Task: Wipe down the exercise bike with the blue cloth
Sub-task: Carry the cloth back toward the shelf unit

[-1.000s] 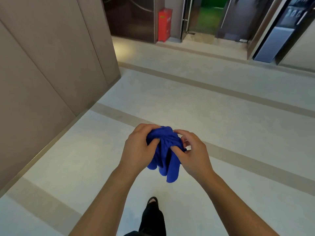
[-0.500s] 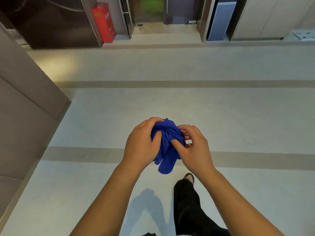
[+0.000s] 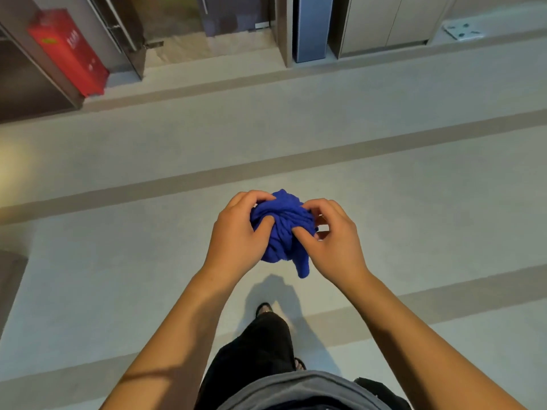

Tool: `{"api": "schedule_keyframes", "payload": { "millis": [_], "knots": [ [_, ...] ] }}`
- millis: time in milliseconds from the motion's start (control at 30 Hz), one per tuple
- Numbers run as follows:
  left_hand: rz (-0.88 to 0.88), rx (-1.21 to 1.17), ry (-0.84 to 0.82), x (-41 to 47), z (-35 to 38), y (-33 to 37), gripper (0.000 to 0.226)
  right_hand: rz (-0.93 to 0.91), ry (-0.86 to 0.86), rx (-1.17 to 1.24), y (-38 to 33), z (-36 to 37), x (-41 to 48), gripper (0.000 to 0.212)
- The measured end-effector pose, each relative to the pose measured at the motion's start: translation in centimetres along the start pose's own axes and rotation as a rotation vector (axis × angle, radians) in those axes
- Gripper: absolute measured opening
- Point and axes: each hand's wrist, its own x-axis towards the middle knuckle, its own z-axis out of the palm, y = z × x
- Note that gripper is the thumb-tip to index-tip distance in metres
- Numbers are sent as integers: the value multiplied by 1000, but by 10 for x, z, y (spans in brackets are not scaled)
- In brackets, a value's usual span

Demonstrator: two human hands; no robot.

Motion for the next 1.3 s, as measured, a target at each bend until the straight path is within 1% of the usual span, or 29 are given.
{"api": "schedule_keyframes", "payload": {
  "millis": [167,300,400,533,633,733,833,867,933,1033,1100,1200,1300],
  "knots": [
    [9,-52,-71,147,35,-17,30,11,35,-24,50,-8,136,32],
    [-30,-101,-144,290,59,-23,24,62,-5,-38,84,-24,269,25],
    [22,-73,-168,393,72,-5,19,85,-16,-65,97,-49,364,21],
    [167,-50,-159,517,101,26,21,67,135,-18,117,-84,475,30],
    [236,0,-214,604,136,47,33,93,238,-11,145,-110,546,33],
    [272,21,-271,691,185,64,41,152,304,15,183,-145,623,32],
    [302,49,-288,779,240,75,37,108,286,-32,223,-189,704,49],
    [303,55,-297,807,258,81,34,98,262,-52,236,-207,730,51],
    [298,59,-338,864,290,95,31,113,233,-86,261,-244,782,45],
    [347,83,-425,946,329,126,32,154,265,-99,291,-296,852,38],
    [385,91,-417,999,356,146,32,143,292,-93,306,-326,899,38],
    [408,79,-377,1070,394,173,31,146,329,-87,326,-365,969,47],
    [421,53,-347,1140,435,190,30,174,346,-93,354,-401,1039,46]
  ]
}}
